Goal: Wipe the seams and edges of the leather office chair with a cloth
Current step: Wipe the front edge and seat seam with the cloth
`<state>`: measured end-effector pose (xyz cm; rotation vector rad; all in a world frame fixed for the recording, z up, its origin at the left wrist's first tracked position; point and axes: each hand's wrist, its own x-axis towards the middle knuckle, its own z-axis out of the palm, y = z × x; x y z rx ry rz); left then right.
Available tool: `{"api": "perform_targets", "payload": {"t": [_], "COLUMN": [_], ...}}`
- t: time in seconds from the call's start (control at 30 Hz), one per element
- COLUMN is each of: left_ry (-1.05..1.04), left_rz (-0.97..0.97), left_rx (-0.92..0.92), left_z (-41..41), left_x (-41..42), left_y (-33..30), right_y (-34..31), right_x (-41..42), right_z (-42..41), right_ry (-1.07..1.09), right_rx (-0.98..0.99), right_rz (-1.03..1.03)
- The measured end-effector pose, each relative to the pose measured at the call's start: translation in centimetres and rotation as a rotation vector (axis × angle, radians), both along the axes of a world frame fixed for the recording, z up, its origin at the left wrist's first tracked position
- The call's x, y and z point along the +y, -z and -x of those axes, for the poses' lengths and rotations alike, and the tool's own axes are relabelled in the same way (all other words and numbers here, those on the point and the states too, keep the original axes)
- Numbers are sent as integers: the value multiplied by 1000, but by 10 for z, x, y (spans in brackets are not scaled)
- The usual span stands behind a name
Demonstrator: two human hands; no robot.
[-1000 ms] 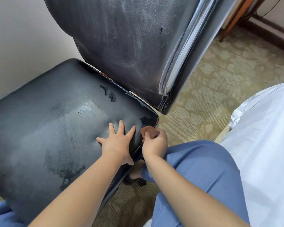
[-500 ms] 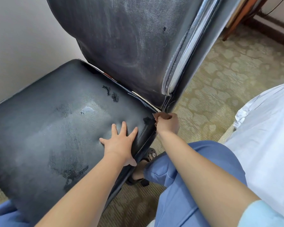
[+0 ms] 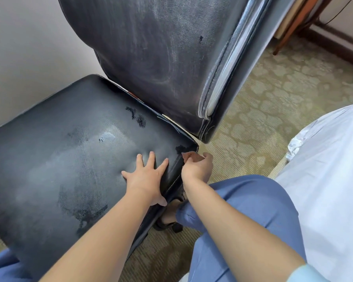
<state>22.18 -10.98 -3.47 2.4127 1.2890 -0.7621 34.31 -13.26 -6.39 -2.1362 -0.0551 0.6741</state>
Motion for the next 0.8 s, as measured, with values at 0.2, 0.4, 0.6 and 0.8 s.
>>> {"api": "perform_targets", "payload": {"t": [0.2, 0.4, 0.6, 0.8], "left_ry": [11, 12, 11, 2], "left_rz": [3, 2, -17, -5], "left_rx": [15, 13, 4, -14], "left_z": [-1, -1, 0, 2], "left_x": [1, 2, 1, -1], "left_y": [1, 1, 3, 2], "right_y": [4, 15, 18, 21], "right_x": [28, 30, -6, -10], "right_z": [-36, -39, 16, 25], "right_ry": [-23, 12, 15, 16], "right_rx": [26, 28, 13, -31], "right_rz": [-27, -38, -9, 3]}}
